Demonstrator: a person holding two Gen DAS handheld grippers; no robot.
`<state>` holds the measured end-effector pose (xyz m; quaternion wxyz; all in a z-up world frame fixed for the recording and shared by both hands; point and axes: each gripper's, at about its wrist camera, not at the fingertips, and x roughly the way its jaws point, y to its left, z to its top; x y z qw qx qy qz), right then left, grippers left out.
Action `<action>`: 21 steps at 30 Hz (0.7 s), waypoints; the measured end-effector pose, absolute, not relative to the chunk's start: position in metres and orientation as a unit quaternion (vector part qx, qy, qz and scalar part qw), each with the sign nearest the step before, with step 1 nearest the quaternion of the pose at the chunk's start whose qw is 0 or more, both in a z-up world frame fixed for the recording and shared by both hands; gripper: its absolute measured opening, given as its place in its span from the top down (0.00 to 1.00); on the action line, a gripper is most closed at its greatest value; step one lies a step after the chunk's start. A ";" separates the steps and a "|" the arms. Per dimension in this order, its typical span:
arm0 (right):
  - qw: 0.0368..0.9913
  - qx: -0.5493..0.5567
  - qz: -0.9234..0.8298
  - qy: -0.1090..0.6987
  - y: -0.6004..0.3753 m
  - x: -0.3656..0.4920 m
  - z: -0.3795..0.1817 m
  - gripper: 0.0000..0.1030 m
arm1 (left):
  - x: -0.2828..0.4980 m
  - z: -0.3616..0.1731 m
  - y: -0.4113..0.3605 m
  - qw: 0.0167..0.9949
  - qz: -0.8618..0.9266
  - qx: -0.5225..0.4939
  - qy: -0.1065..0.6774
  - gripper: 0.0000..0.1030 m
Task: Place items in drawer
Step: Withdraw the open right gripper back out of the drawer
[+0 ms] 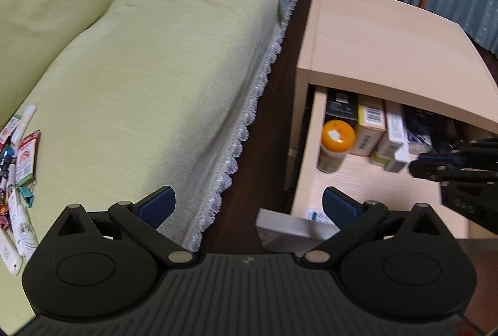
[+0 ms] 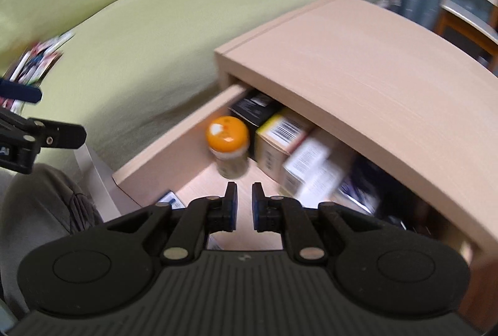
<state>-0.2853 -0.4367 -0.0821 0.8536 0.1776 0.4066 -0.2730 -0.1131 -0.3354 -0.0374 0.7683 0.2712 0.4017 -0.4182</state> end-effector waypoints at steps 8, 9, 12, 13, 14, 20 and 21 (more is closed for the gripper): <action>0.845 0.183 -0.327 0.381 -0.417 -0.332 -0.065 0.71 | -0.125 -0.043 -0.331 0.751 -0.447 0.261 0.411 0.02; 0.845 0.183 -0.332 0.377 -0.415 -0.336 -0.062 0.70 | -0.127 -0.043 -0.332 0.749 -0.448 0.263 0.410 0.02; 0.843 0.189 -0.346 0.366 -0.410 -0.344 -0.056 0.64 | -0.133 -0.042 -0.334 0.746 -0.453 0.272 0.406 0.02; 0.842 0.189 -0.352 0.363 -0.408 -0.347 -0.054 0.62 | -0.136 -0.042 -0.335 0.745 -0.455 0.273 0.404 0.02; 0.841 0.191 -0.358 0.358 -0.406 -0.350 -0.052 0.56 | -0.138 -0.042 -0.335 0.744 -0.458 0.274 0.402 0.02; 0.835 0.206 -0.372 0.349 -0.393 -0.369 -0.047 0.53 | -0.149 -0.038 -0.334 0.739 -0.470 0.276 0.395 0.02; 0.833 0.206 -0.376 0.348 -0.391 -0.372 -0.046 0.52 | -0.150 -0.038 -0.333 0.738 -0.473 0.276 0.393 0.02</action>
